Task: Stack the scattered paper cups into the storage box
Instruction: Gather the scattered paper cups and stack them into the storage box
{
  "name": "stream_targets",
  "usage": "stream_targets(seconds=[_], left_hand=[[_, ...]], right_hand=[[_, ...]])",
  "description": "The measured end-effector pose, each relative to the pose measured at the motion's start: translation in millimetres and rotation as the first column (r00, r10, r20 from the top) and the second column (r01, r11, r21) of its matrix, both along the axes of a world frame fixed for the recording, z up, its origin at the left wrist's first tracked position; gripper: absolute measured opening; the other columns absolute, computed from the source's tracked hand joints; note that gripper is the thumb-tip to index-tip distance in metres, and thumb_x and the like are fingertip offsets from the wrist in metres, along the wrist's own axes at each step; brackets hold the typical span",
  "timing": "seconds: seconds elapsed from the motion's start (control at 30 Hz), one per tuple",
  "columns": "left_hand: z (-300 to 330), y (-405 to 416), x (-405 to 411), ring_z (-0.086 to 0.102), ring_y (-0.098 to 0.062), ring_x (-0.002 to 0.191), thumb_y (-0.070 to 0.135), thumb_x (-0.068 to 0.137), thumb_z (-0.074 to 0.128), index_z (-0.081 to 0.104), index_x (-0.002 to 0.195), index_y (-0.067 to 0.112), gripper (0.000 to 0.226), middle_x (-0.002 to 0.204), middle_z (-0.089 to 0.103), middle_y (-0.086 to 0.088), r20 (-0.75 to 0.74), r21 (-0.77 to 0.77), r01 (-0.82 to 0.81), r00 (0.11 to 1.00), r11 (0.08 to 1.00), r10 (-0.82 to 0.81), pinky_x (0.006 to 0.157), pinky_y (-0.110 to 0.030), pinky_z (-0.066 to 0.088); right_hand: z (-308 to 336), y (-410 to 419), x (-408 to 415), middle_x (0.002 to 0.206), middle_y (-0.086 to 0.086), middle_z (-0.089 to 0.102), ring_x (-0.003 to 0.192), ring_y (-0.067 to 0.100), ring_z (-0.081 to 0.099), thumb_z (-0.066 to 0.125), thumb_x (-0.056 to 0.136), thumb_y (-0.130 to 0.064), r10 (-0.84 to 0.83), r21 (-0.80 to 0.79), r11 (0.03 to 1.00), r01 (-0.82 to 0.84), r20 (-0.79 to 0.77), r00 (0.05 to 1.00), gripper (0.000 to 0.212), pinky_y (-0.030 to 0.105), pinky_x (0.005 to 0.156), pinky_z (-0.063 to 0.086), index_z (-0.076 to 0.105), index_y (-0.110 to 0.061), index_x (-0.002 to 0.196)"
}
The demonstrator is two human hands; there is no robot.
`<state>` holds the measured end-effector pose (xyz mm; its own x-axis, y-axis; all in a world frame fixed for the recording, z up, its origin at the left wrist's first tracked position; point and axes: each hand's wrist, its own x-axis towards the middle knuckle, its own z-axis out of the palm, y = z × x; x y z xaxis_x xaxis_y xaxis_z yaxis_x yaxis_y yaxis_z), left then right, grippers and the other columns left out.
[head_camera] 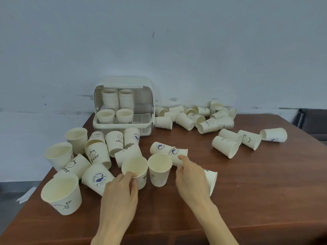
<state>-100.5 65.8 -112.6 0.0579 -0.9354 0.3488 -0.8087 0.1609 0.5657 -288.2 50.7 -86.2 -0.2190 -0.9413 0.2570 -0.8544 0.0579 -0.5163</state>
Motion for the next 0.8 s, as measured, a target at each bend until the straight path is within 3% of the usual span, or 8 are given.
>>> stream_targets(seconds=[0.1,0.2,0.33,0.4,0.53,0.67,0.8], left_hand=[[1.4,-0.7,0.3,0.052,-0.016,0.074,0.029,0.095,0.049,0.060,0.098,0.028,0.011,0.076,0.052,0.011,0.001,-0.004,0.006,1.000,1.000,-0.006,0.063,-0.032,0.045],[2.7,-1.5,1.8,0.053,-0.015,0.075,0.030,0.095,0.048,0.059,0.100,0.030,0.012,0.078,0.052,0.011,0.007,0.007,-0.012,1.000,1.000,0.012,0.064,-0.031,0.047],[3.3,-1.0,0.1,0.053,-0.015,0.077,0.030,0.096,0.048,0.060,0.102,0.030,0.013,0.080,0.053,0.012,-0.007,0.019,-0.010,1.000,1.000,0.010,0.065,-0.031,0.046],[4.4,-0.8,-1.8,0.052,-0.015,0.078,0.030,0.096,0.049,0.060,0.103,0.030,0.014,0.081,0.053,0.011,-0.007,0.020,-0.006,1.000,1.000,0.006,0.066,-0.029,0.044],[8.3,-1.3,-4.3,0.049,-0.015,0.081,0.030,0.096,0.048,0.060,0.105,0.029,0.015,0.084,0.054,0.011,-0.025,0.030,-0.007,1.000,1.000,0.007,0.068,-0.028,0.041],[12.3,-4.2,-0.9,0.050,-0.016,0.076,0.028,0.095,0.050,0.062,0.100,0.027,0.013,0.079,0.053,0.010,-0.025,0.012,0.000,1.000,1.000,0.000,0.067,-0.029,0.042],[19.1,-7.9,2.7,0.049,-0.014,0.075,0.027,0.095,0.051,0.061,0.100,0.027,0.011,0.080,0.055,0.010,-0.025,-0.009,-0.009,1.000,1.000,0.009,0.069,-0.028,0.042]], right_hand=[[4.7,-23.9,-15.4,0.104,0.006,0.060,0.097,0.025,0.049,0.041,0.094,-0.016,-0.185,-0.042,0.983,0.180,-0.231,0.955,0.024,0.034,0.081,0.036,0.060,-0.014,0.108],[11.4,-47.0,-23.9,0.105,0.007,0.058,0.100,0.026,0.047,0.040,0.094,-0.027,-0.193,0.116,0.959,0.257,-0.397,0.897,0.025,0.035,0.086,0.034,0.062,-0.015,0.095],[13.7,-68.5,-24.4,0.107,0.007,0.061,0.107,0.027,0.049,0.043,0.095,-0.028,-0.134,0.264,0.937,0.228,-0.331,0.934,0.015,0.040,0.093,0.032,0.052,-0.018,0.088],[14.6,-73.9,-22.4,0.100,0.006,0.061,0.105,0.027,0.050,0.045,0.094,-0.025,-0.145,0.278,0.937,0.211,-0.241,0.960,0.013,0.040,0.092,0.031,0.045,-0.017,0.083],[19.2,-79.9,-19.1,0.084,0.002,0.055,0.097,0.027,0.052,0.045,0.088,-0.017,-0.167,0.231,0.953,0.194,-0.132,0.977,0.012,0.039,0.084,0.032,0.051,-0.015,0.078],[35.5,-80.8,-20.3,0.083,0.002,0.049,0.097,0.027,0.048,0.042,0.089,-0.016,-0.137,0.133,0.978,0.163,-0.186,0.973,0.016,0.038,0.078,0.029,0.052,-0.014,0.077],[54.5,-80.0,-22.2,0.101,0.007,0.049,0.107,0.031,0.046,0.045,0.089,-0.014,-0.128,0.022,0.989,0.144,-0.330,0.935,0.010,0.040,0.085,0.034,0.049,-0.014,0.080]])
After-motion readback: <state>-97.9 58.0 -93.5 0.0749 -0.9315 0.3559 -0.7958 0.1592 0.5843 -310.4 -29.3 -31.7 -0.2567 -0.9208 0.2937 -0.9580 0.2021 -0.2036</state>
